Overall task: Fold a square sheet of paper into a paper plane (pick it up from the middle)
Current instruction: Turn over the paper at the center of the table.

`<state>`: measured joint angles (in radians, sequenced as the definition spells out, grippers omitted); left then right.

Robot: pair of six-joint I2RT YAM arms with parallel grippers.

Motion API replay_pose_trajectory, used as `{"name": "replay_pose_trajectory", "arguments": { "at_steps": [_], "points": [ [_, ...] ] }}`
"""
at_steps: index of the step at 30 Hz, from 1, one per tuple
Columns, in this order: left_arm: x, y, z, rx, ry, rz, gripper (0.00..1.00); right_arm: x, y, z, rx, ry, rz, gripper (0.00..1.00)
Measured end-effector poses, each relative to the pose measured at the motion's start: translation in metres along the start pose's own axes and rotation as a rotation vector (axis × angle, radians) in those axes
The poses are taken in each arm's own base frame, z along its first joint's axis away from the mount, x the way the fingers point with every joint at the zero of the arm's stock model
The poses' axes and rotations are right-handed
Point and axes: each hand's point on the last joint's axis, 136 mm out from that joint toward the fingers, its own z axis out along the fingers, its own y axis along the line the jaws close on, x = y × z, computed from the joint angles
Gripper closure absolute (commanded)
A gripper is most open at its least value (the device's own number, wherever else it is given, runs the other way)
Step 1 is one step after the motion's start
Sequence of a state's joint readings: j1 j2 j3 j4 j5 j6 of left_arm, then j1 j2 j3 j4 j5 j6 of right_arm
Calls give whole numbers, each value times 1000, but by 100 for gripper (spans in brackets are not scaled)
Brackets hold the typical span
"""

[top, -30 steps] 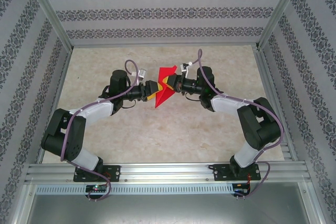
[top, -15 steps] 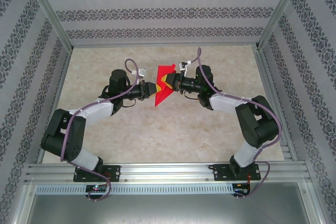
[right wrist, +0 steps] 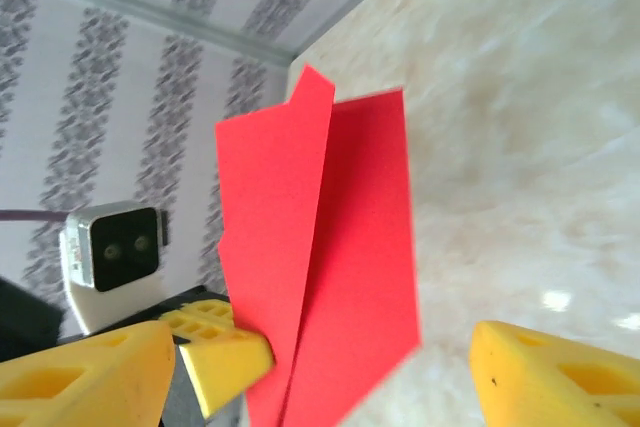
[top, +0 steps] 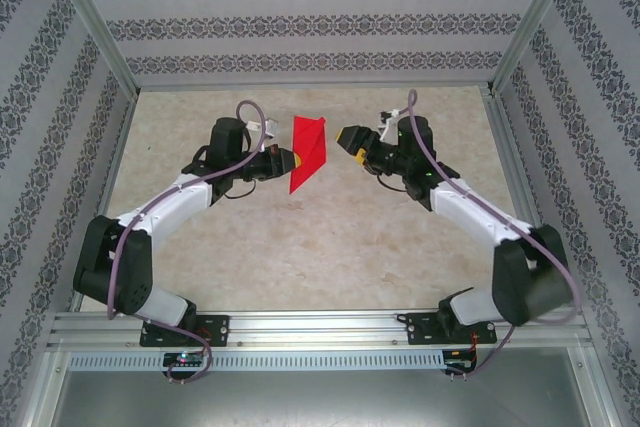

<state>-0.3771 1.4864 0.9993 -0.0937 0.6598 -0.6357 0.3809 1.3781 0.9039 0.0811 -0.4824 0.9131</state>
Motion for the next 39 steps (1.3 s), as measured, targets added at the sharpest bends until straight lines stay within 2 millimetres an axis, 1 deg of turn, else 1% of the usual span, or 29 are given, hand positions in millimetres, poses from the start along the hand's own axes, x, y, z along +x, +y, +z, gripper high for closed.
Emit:
{"name": "replay_pose_trajectory", "arguments": {
  "at_steps": [4,6,8,11,14,19,20,21,23,25,28,30,32,34,37,39],
  "points": [
    [-5,16,-5,-259,-12,72,91,-9,-10,-30,134,-98,-57,14],
    [-6,25,-8,-394,-9,113,91,-10,-19,-43,196,-139,-73,14],
    [-6,37,-9,-541,11,155,91,-8,-33,-56,266,-170,-77,14],
    [-5,59,-4,-758,53,219,91,-3,-52,-66,349,-180,-83,14],
    [-2,80,4,-945,105,279,92,1,-70,-72,419,-179,-79,14],
    [6,107,22,-1135,174,361,93,7,-88,-77,491,-173,-74,14],
    [9,112,27,-1151,193,366,90,6,-92,-79,506,-177,-70,14],
    [13,115,33,-1156,209,369,85,6,-94,-80,517,-181,-67,14],
    [25,124,45,-1135,254,341,69,3,-101,-83,545,-190,-58,14],
    [37,124,56,-1083,294,304,52,1,-108,-84,570,-197,-50,14],
    [45,116,70,-956,325,231,42,1,-117,-83,603,-195,-46,15],
    [43,109,77,-852,315,165,33,2,-122,-79,619,-182,-42,16],
    [36,107,72,-770,294,96,28,4,-125,-71,637,-161,-41,19],
    [24,107,60,-706,255,30,26,8,-124,-56,645,-129,-50,23],
    [3,112,35,-650,177,-49,25,23,-113,-23,632,-60,-73,34],
    [-9,120,15,-653,110,-87,22,36,-99,5,607,-11,-95,40]
  ]
}}
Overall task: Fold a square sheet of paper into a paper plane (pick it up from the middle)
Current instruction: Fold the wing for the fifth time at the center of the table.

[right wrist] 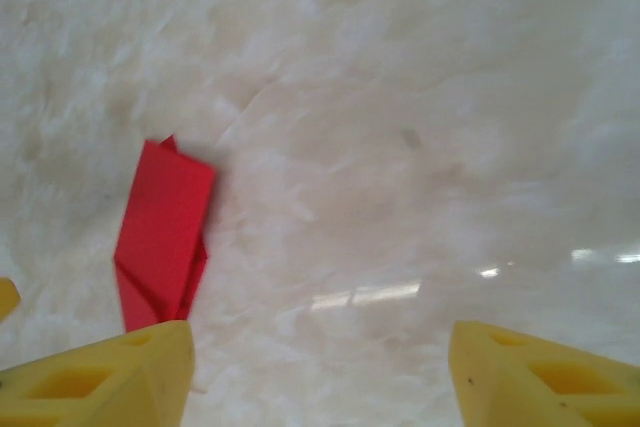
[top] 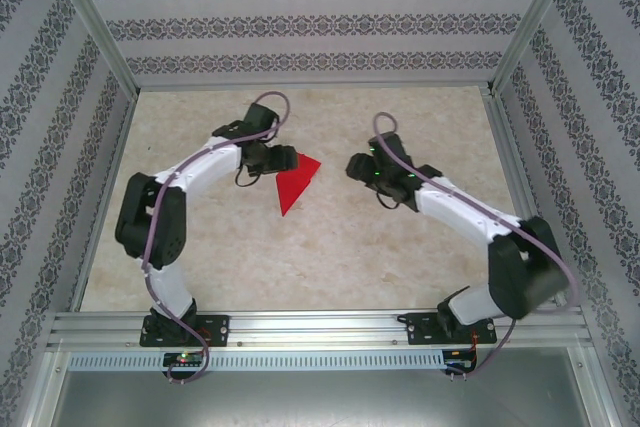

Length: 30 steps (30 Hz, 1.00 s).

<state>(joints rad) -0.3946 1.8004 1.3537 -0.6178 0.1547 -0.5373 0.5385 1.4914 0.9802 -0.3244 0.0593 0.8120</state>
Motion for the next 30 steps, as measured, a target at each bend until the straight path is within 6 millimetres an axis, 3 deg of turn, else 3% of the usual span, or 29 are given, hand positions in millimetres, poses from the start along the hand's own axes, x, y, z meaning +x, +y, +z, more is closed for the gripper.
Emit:
{"name": "replay_pose_trajectory", "arguments": {
  "at_steps": [7,9,12,21,26,30],
  "points": [
    [3,53,-28,-76,-90,-115,9,47,99,49,-97,111,-100,60],
    [3,63,-33,-94,-107,-140,0,60,121,61,-122,139,-117,64],
    [4,77,-37,-124,-129,-166,0,78,143,79,-149,184,-131,67],
    [11,125,-34,-189,-130,-281,0,109,150,122,-124,300,-132,67],
    [8,129,-35,-187,-146,-304,0,126,138,131,-87,371,-155,67],
    [5,127,-36,-176,-157,-305,0,138,125,128,-57,429,-233,66]
  ]
}}
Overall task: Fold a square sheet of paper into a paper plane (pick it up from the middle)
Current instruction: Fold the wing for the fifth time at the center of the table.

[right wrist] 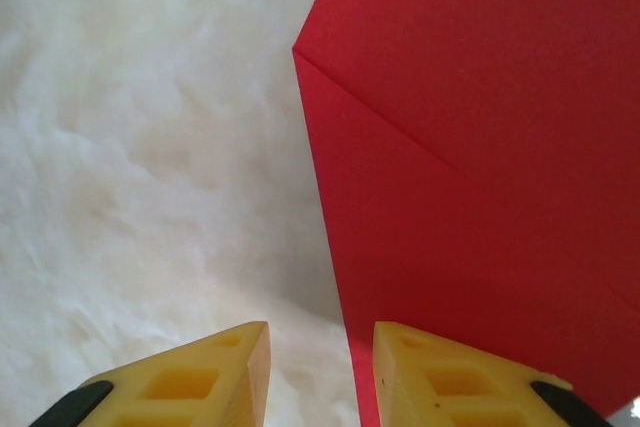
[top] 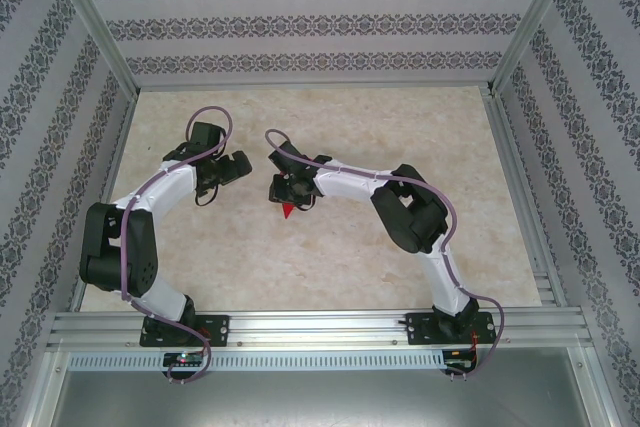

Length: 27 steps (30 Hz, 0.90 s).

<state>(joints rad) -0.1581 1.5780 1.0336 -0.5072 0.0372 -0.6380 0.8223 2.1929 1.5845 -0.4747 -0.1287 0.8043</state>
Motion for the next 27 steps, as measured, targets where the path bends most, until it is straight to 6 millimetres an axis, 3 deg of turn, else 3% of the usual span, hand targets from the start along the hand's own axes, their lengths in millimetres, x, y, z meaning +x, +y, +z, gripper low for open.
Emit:
{"name": "replay_pose_trajectory", "arguments": {
  "at_steps": [5,10,13,15,21,27],
  "points": [
    [-1,-2,0,13,-2,0,0,21,-18,-10,14,74,-181,66],
    [0,-4,-1,25,-1,-4,0,55,-69,-43,98,201,-339,65],
    [0,-9,-4,54,0,-7,0,59,-102,-66,150,237,-348,63],
    [0,-13,-4,73,4,-6,0,52,-109,-80,163,213,-337,61],
    [4,-23,-5,130,30,-3,0,19,-76,-117,106,-7,-243,60],
    [11,-30,-6,178,62,0,0,11,-61,-106,66,-122,-32,60]
  ]
}}
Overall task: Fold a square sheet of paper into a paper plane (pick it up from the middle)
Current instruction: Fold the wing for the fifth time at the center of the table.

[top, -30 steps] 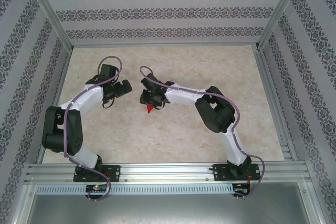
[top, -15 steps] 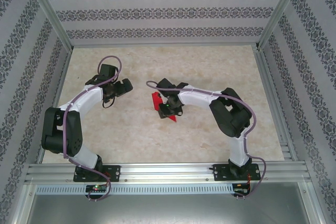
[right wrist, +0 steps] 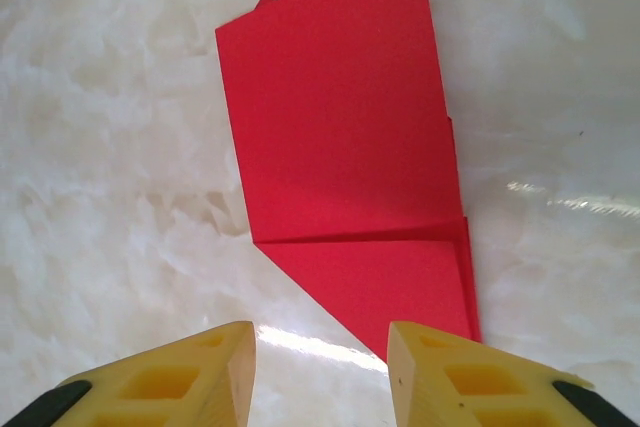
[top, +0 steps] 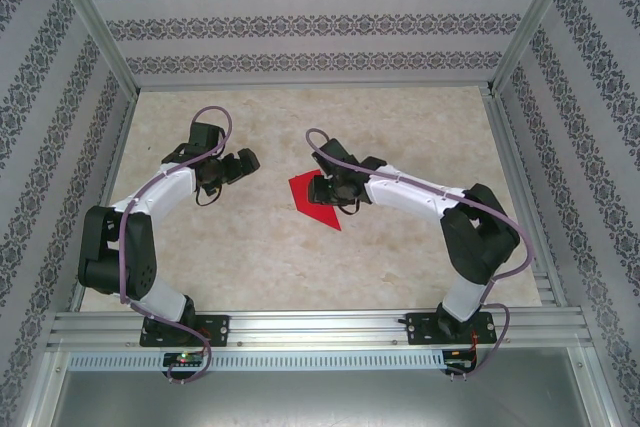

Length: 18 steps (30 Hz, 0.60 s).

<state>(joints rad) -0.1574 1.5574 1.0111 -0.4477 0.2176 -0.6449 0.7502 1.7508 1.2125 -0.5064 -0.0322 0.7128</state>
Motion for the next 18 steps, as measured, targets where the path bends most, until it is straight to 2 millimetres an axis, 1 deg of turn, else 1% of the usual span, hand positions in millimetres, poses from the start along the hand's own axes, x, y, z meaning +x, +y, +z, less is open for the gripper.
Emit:
{"name": "replay_pose_trajectory", "arguments": {
  "at_steps": [3,5,8,10,14,17,18],
  "points": [
    [1,-5,0,26,10,2,0,-1,7,12,-10,-17,78,61],
    [2,-8,0,42,15,5,0,2,5,24,-1,-5,118,61],
    [4,-10,0,58,26,8,0,12,-3,41,32,28,161,61],
    [5,-12,0,67,31,12,0,19,-8,48,47,48,172,61],
    [4,-17,-1,92,32,19,0,30,-18,52,73,76,172,61],
    [4,-20,-1,105,32,22,0,38,-30,54,97,100,160,61],
    [4,-20,-1,109,35,23,0,38,-31,53,93,102,151,61]
  ]
}}
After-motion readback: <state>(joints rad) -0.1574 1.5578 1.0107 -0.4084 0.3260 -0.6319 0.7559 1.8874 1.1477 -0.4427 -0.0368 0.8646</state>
